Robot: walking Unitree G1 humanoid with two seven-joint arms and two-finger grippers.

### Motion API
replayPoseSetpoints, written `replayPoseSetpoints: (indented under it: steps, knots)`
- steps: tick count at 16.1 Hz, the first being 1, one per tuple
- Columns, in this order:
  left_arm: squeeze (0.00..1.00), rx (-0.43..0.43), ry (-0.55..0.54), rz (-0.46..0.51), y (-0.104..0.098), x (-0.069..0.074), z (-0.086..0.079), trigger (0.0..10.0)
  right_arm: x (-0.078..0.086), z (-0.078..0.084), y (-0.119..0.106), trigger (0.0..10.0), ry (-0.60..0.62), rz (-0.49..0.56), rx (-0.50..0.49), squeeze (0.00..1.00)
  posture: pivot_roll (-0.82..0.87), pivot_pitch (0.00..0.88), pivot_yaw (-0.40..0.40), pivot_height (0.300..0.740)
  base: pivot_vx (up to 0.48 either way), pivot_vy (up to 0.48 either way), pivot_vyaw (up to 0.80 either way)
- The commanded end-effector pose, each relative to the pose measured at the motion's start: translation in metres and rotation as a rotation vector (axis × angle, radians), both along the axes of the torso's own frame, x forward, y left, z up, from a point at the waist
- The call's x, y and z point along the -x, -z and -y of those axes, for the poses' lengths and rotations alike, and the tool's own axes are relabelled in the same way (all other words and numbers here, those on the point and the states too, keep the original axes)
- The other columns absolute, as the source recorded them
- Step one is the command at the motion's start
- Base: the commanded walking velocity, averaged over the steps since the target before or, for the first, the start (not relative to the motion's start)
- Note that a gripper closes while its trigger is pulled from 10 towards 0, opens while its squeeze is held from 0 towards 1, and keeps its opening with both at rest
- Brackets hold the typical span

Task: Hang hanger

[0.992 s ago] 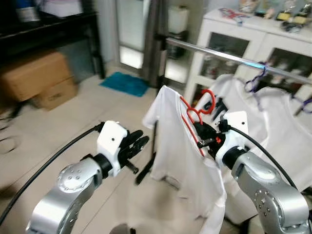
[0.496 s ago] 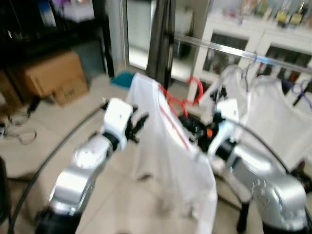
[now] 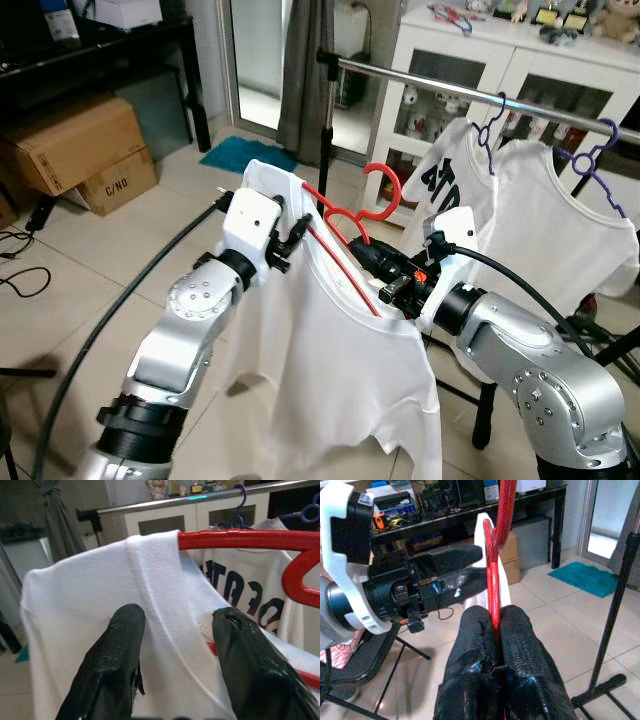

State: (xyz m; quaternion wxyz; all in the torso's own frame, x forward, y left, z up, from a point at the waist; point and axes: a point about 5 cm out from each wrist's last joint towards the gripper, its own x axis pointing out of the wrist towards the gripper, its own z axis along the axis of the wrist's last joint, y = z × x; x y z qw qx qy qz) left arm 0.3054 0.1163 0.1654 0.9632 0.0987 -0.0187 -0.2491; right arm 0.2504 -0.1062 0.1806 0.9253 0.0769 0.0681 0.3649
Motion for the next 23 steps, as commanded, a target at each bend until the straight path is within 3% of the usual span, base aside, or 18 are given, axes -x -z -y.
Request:
replayPoseSetpoints:
  steps: [1, 2, 3, 16, 19, 23]
  knots:
    - [0.00, 0.015, 0.030, 0.023, -0.007, -0.005, 0.005, 5.5, 0.001, -0.004, -0.012, 0.0, -0.039, 0.052, -0.013, 0.00, 0.05, 0.000, -0.048, 0.740, 0.000, 0.000, 0.00]
    - [0.00, 0.017, 0.032, 0.023, -0.007, -0.006, 0.005, 3.7, 0.002, -0.004, -0.012, 0.0, -0.042, 0.054, -0.014, 0.00, 0.05, 0.000, -0.045, 0.740, 0.000, 0.000, 0.00]
    - [0.00, 0.018, 0.033, 0.020, -0.006, -0.008, 0.005, 0.0, 0.003, -0.005, -0.012, 0.0, -0.049, 0.057, -0.016, 0.00, 0.05, 0.000, -0.042, 0.740, 0.000, 0.000, 0.00]
    - [0.00, 0.039, -0.014, 0.004, -0.002, -0.016, -0.004, 0.0, 0.004, -0.006, -0.013, 0.0, -0.046, 0.065, -0.036, 0.00, 0.05, 0.000, -0.029, 0.740, 0.000, 0.000, 0.00]
    - [0.00, 0.052, 0.001, 0.002, -0.004, -0.011, -0.005, 0.0, 0.002, -0.003, -0.008, 0.0, -0.019, 0.042, -0.002, 0.00, 0.05, 0.000, -0.026, 0.740, 0.000, 0.000, 0.00]
    - [0.00, 0.101, 0.107, 0.015, -0.016, 0.008, -0.005, 0.0, -0.005, 0.010, 0.006, 0.0, 0.073, -0.019, 0.080, 0.00, 0.05, 0.000, -0.023, 0.740, 0.000, 0.000, 0.00]
